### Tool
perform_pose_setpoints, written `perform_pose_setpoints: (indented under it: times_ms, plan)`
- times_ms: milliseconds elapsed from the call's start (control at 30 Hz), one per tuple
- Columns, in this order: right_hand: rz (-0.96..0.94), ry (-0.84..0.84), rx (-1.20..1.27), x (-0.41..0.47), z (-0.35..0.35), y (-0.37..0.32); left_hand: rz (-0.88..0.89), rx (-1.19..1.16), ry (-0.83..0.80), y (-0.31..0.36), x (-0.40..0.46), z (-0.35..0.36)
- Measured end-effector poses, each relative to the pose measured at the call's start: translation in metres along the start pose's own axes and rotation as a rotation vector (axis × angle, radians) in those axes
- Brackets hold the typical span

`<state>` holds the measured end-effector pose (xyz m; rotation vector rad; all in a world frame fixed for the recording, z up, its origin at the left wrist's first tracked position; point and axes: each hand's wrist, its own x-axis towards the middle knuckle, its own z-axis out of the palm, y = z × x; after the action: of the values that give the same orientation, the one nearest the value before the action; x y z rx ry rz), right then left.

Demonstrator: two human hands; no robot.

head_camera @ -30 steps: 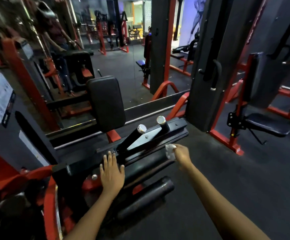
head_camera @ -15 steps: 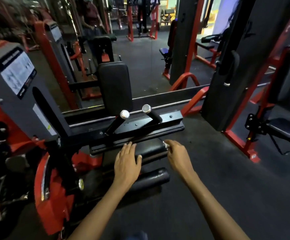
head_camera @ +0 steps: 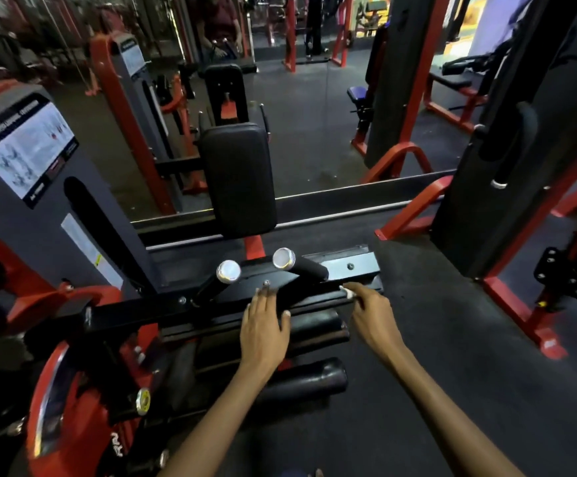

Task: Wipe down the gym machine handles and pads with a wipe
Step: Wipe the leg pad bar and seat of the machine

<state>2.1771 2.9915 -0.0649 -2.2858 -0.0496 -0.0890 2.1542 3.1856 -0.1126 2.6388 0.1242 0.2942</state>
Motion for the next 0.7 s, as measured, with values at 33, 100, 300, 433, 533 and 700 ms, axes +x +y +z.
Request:
perform_pose_setpoints:
  times_ms: [33, 100, 300, 433, 533, 700]
  plan:
    - [-0.006, 0.011, 0.012, 0.008, 0.0, 0.002, 0.001, 0.013, 0.003, 0.0, 0.012, 0.004]
    - [0.007, 0.012, 0.06, 0.024, 0.003, 0.006, 0.032, 0.055, 0.042, -0.004, 0.035, 0.011]
    - [0.057, 0.034, 0.281, 0.064, 0.024, 0.006, 0.09, 0.164, 0.043, -0.027, 0.079, 0.028]
    - [-0.083, 0.06, 0.258, 0.081, 0.037, 0.004, 0.118, 0.223, 0.017, -0.036, 0.088, 0.035]
    - [-0.204, -0.08, 0.067, 0.089, 0.053, 0.017, 0.124, 0.23, 0.032, -0.04, 0.087, 0.041]
    - [-0.076, -0.004, 0.221, 0.079, 0.062, -0.003, 0.132, 0.112, 0.139, -0.032, 0.087, 0.039]
